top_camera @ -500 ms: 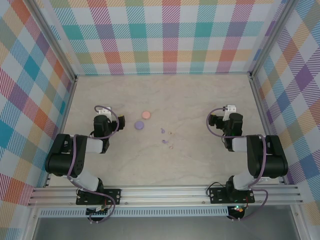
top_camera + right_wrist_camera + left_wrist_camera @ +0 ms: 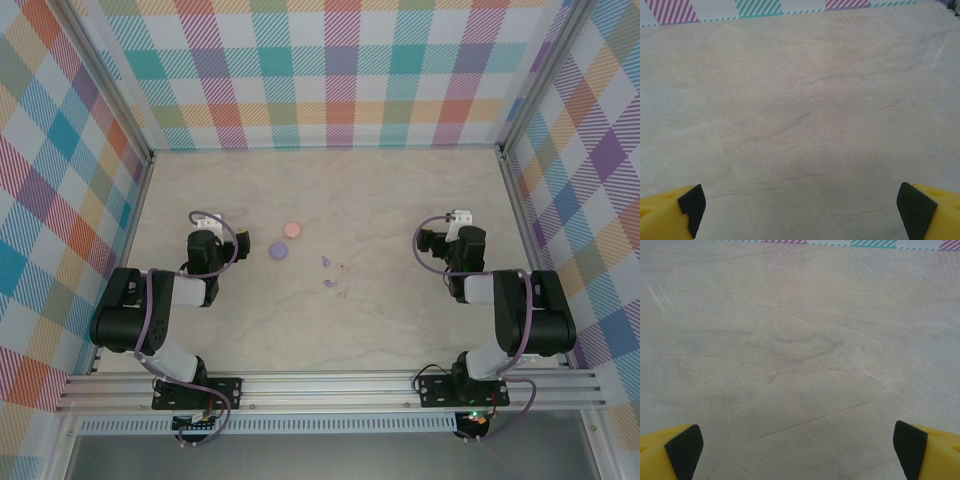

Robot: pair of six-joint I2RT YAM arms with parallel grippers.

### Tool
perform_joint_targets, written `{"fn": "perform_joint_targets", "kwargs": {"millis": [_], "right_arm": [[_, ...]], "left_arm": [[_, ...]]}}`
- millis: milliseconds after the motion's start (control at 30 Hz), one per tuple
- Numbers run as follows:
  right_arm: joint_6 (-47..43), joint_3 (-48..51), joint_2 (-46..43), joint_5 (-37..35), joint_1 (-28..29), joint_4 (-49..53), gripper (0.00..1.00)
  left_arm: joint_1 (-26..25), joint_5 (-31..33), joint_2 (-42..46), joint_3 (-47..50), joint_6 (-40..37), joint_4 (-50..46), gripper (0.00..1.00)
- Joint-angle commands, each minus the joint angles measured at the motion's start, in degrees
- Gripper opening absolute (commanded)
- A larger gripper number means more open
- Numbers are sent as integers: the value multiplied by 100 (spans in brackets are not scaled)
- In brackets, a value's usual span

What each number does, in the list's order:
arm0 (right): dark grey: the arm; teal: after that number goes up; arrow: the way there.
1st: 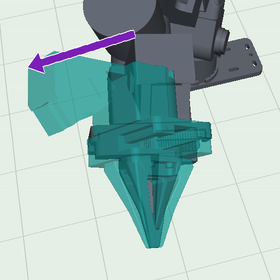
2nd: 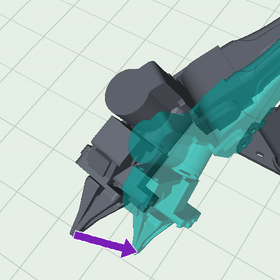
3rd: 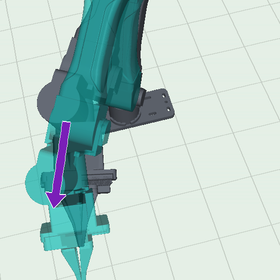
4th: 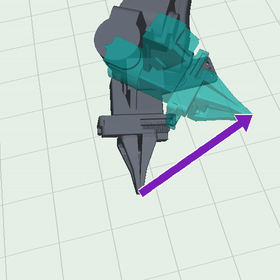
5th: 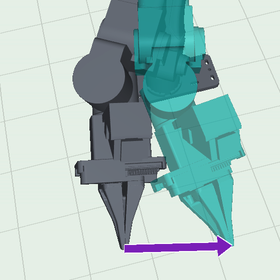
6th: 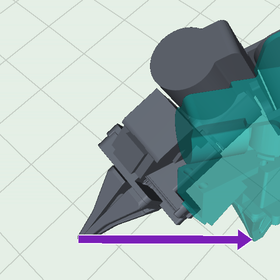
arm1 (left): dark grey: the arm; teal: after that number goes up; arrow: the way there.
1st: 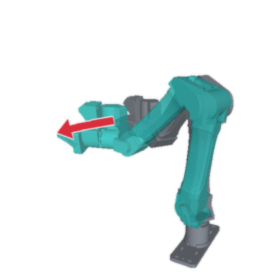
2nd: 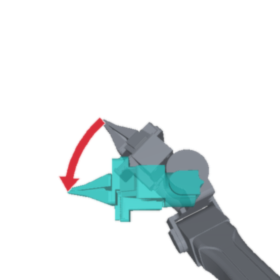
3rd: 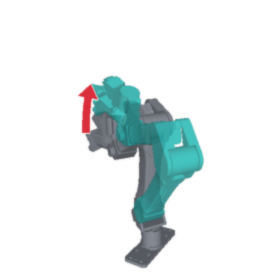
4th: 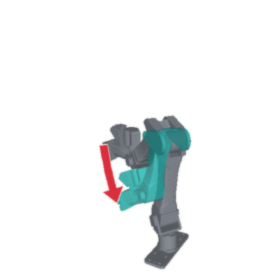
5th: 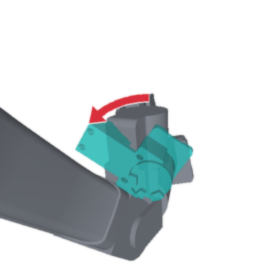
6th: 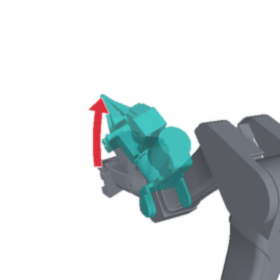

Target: Insert the wireless bluetooth earbuds into the charging case

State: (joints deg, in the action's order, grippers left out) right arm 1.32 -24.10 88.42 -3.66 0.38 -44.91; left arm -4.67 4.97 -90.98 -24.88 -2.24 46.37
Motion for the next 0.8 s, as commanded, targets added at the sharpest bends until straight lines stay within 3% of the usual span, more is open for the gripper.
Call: {"fn": "perform_joint_targets", "kwargs": {"millis": [0,767], "right_arm": [[81,37,-142,-8,27,-80,100],[202,-78,-378,-302,32,307,100]], "left_arm": [[80,-84,124,54,16,-48,100],[80,-31,523,62,53,-355,100]]}}
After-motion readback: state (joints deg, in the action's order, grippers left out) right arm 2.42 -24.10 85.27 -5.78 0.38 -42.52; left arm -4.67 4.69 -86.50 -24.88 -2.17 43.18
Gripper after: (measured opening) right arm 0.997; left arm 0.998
